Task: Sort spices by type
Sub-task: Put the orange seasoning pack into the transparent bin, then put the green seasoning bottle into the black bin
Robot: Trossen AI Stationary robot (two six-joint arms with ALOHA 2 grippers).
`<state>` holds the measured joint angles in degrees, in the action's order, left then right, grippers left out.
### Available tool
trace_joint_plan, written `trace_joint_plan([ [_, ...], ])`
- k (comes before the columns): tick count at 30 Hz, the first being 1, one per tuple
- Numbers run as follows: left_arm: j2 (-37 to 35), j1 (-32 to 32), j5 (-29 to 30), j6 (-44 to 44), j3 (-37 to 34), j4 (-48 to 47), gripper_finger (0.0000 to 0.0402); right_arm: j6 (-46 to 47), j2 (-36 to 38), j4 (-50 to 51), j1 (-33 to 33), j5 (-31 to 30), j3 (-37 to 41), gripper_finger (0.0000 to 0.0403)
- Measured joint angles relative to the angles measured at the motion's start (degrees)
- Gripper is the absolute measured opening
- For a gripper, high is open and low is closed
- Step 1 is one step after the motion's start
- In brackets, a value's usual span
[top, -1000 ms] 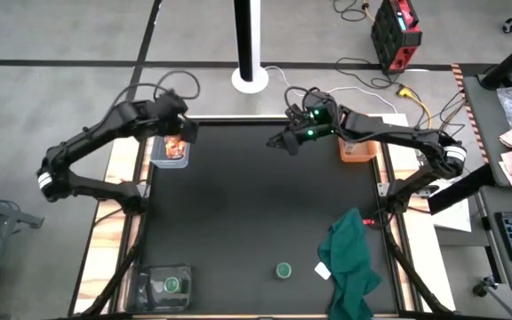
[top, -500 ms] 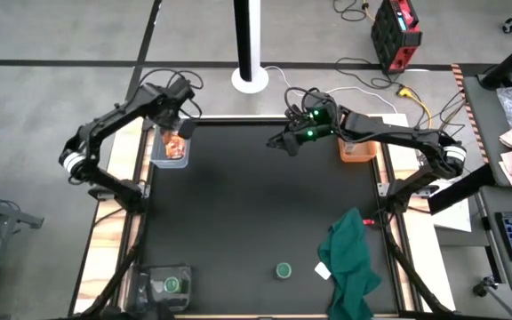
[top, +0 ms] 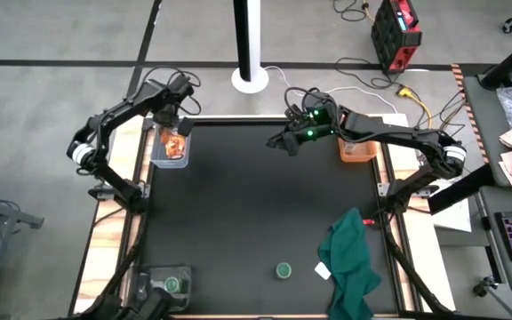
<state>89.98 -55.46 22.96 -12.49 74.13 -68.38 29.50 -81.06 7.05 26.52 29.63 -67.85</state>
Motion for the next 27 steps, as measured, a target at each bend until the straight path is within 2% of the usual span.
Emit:
trace_joint_plan([
  [15, -3.35, 0.02, 0.42, 0.04, 0.0, 0.39, 0.012, 0.01, -0.02, 0.0, 0.0, -1.34, 0.02, 0.0184],
  [22, -8.36, 1.95, -0.47, 0.5, 1.58, 0.38, 0.013, 0.48, -0.02, 0.4, -0.02, -1.34, 0.08, 0.0178],
  [27, -14.55, 6.42, -7.1, -1.03, 3.62, 2.72, 0.0128, 0.06, -0.05, 4.11, -0.02, -1.26, 0.09, 0.0183],
])
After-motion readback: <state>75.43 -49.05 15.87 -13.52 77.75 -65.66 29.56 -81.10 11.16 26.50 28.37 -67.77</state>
